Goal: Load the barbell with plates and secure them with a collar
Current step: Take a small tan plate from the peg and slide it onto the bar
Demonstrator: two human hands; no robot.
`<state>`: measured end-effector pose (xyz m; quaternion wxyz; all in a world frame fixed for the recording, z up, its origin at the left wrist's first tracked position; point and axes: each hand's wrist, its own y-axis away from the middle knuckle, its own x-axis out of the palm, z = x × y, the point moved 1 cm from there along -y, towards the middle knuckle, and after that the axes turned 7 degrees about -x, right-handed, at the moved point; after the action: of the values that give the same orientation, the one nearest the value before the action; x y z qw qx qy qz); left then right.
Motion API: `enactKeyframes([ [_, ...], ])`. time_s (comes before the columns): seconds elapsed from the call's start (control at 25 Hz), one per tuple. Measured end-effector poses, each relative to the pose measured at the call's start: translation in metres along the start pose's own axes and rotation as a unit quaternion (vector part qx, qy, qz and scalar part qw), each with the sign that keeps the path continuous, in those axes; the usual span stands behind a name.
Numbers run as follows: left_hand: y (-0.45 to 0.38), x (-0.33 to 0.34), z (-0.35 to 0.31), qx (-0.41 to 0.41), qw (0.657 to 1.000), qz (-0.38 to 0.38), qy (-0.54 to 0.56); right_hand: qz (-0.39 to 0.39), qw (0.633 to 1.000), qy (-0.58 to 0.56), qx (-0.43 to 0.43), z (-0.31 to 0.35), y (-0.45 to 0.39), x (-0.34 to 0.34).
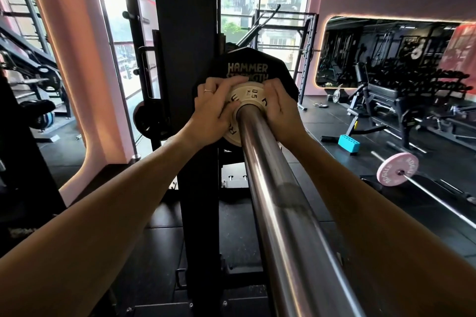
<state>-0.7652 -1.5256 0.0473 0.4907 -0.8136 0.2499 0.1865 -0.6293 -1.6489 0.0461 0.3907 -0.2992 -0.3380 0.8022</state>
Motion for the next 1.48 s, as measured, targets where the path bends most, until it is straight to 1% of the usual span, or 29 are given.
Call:
enactKeyframes([
  [0.04,0.002,-0.003,0.004,0.020,1.000,-0.003,-0.012,0.033,0.996,0.062,-0.045,-0.005,0.004,-0.006],
  [0.08,0.004,-0.006,0.009,0.033,0.999,-0.002,-0.027,0.060,0.991,0.099,-0.063,-0.009,0.006,-0.013],
  [0.16,0.009,-0.008,0.021,0.041,0.996,0.004,-0.082,0.086,0.985,0.139,-0.061,-0.017,0.009,-0.024],
  [0.24,0.015,-0.003,0.031,0.045,0.988,-0.007,-0.151,0.085,0.983,0.157,-0.046,-0.021,0.009,-0.028],
  [0.32,0.017,0.003,0.036,0.038,0.983,-0.021,-0.181,0.075,0.982,0.168,-0.052,-0.020,0.008,-0.027],
  [0.48,0.011,0.005,0.039,0.023,0.983,-0.023,-0.181,0.088,0.970,0.219,-0.052,-0.019,0.006,-0.026],
  [0.64,0.013,0.002,0.029,0.004,0.982,-0.011,-0.190,0.078,0.972,0.220,-0.002,-0.006,0.007,-0.020],
  [0.76,0.014,-0.009,0.011,-0.029,0.982,0.034,-0.186,0.119,0.954,0.270,0.045,0.014,-0.001,-0.024],
  [0.84,0.010,-0.022,-0.003,-0.072,0.980,0.080,-0.169,0.159,0.942,0.287,0.068,0.033,-0.005,-0.033],
  [0.92,0.008,-0.036,-0.021,-0.110,0.977,0.125,-0.134,0.180,0.942,0.272,0.076,0.054,0.000,-0.041],
  [1.0,0.014,-0.050,-0.046,-0.144,0.975,0.157,-0.066,0.183,0.952,0.234,0.072,0.080,0.012,-0.049],
  [1.16,0.040,-0.083,-0.102,-0.143,0.970,0.196,-0.027,0.177,0.970,0.143,0.084,0.138,0.042,-0.072],
  [1.32,0.086,-0.127,-0.161,-0.170,0.967,0.190,0.034,0.181,0.977,0.083,0.072,0.200,0.077,-0.083],
  [1.48,0.139,-0.167,-0.197,-0.180,0.963,0.198,0.012,0.201,0.976,0.052,0.068,0.248,0.114,-0.083],
])
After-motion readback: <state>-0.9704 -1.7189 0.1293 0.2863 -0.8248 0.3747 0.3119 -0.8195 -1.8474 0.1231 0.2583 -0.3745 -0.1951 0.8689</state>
